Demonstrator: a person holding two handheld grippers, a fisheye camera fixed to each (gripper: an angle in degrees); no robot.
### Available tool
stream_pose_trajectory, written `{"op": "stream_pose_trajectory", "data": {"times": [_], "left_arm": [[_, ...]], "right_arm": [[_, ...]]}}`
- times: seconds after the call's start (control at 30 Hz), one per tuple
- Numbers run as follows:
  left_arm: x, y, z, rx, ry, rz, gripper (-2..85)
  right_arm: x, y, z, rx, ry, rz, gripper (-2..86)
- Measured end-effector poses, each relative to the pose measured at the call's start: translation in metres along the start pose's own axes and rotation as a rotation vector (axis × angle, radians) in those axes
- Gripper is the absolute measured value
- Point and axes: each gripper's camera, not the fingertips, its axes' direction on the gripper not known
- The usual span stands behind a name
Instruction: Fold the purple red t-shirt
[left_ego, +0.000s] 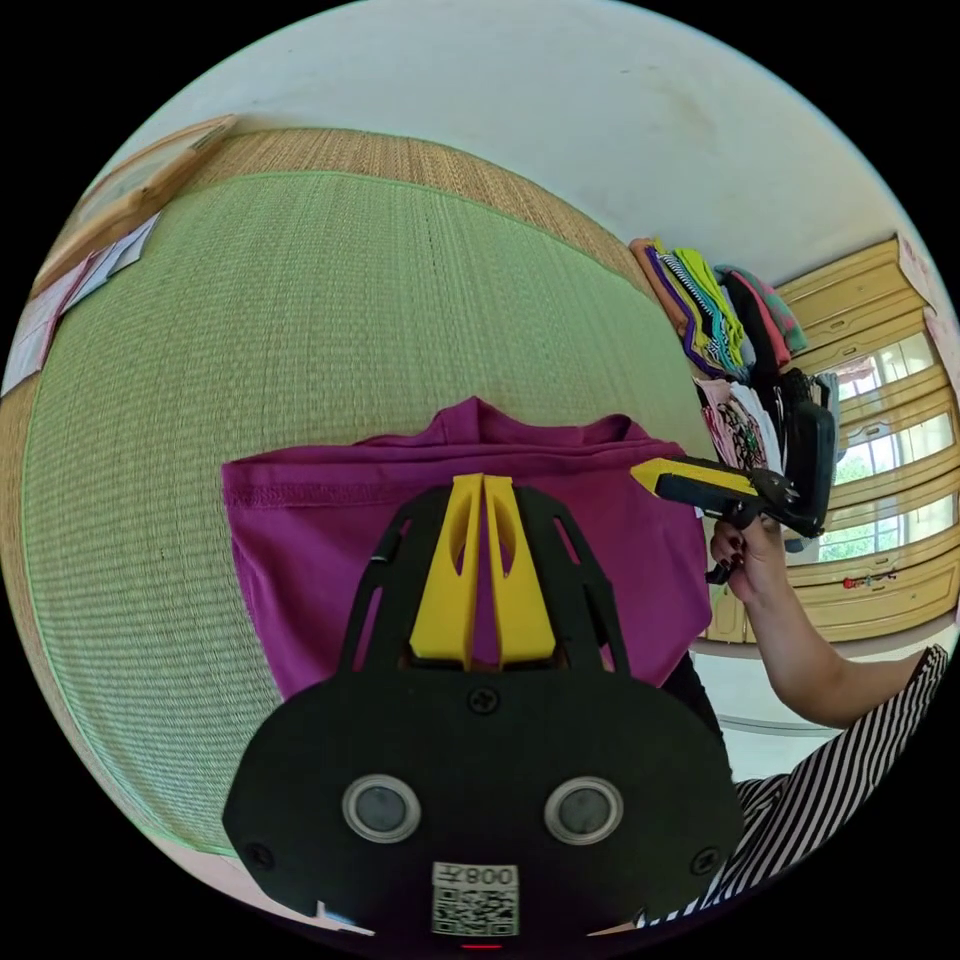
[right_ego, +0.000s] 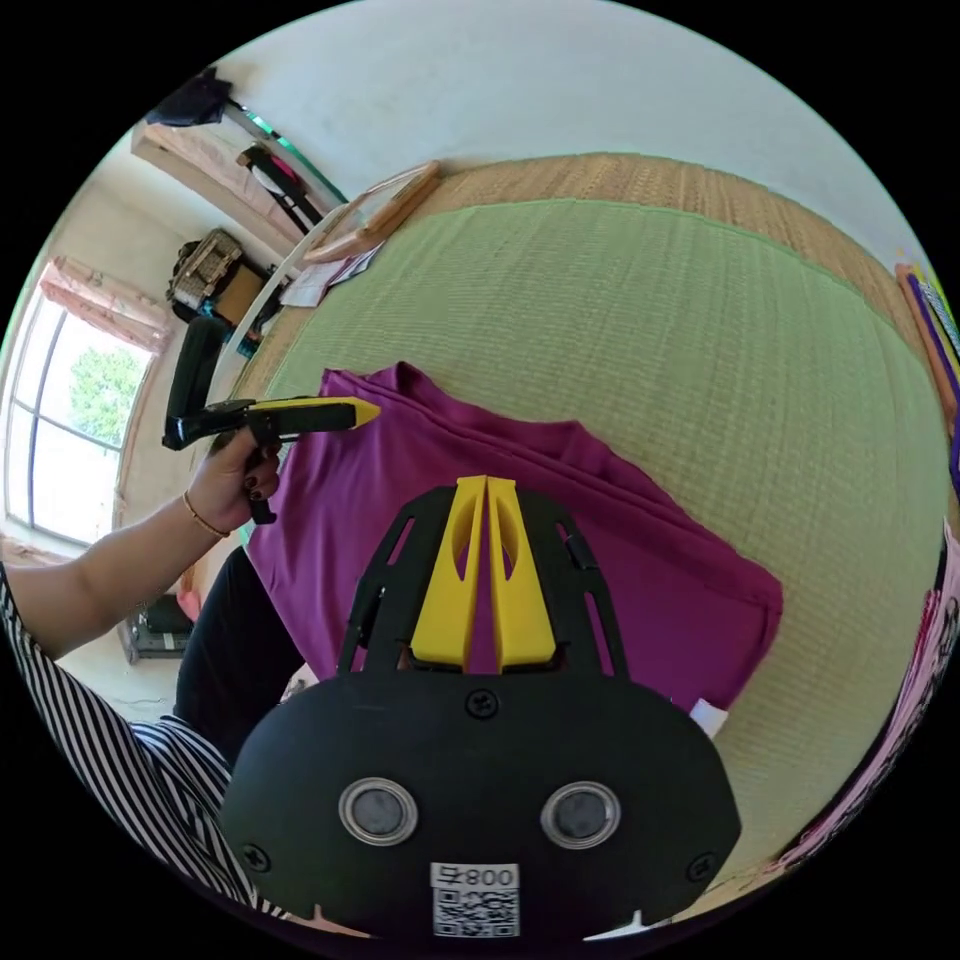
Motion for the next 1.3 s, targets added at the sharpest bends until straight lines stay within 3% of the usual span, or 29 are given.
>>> {"op": "stream_pose_trajectory", "data": {"times": [0.43, 0.83, 1.07, 1.3], "left_arm": [[-0.015, 0.030, 0.000, 0.003, -0.020, -0.013, 0.1], [-0.073, 0.071, -0.020, 0.098, -0.098, -0.149, 0.1], [-0.071, 0.089, -0.028, 0.141, -0.129, -0.161, 0.1], [-0.102, 0.110, -0.008, 0.111, -0.119, -0.236, 0.1]], "right_arm": [[-0.005, -0.016, 0.067, -0.061, -0.044, 0.014, 0.1], [0.043, 0.048, 0.041, 0.020, 0.126, 0.154, 0.1], [0.056, 0.074, 0.023, 0.076, 0.114, 0.179, 0.1], [0.119, 0.128, 0.008, 0.080, 0.137, 0.390, 0.1]]}}
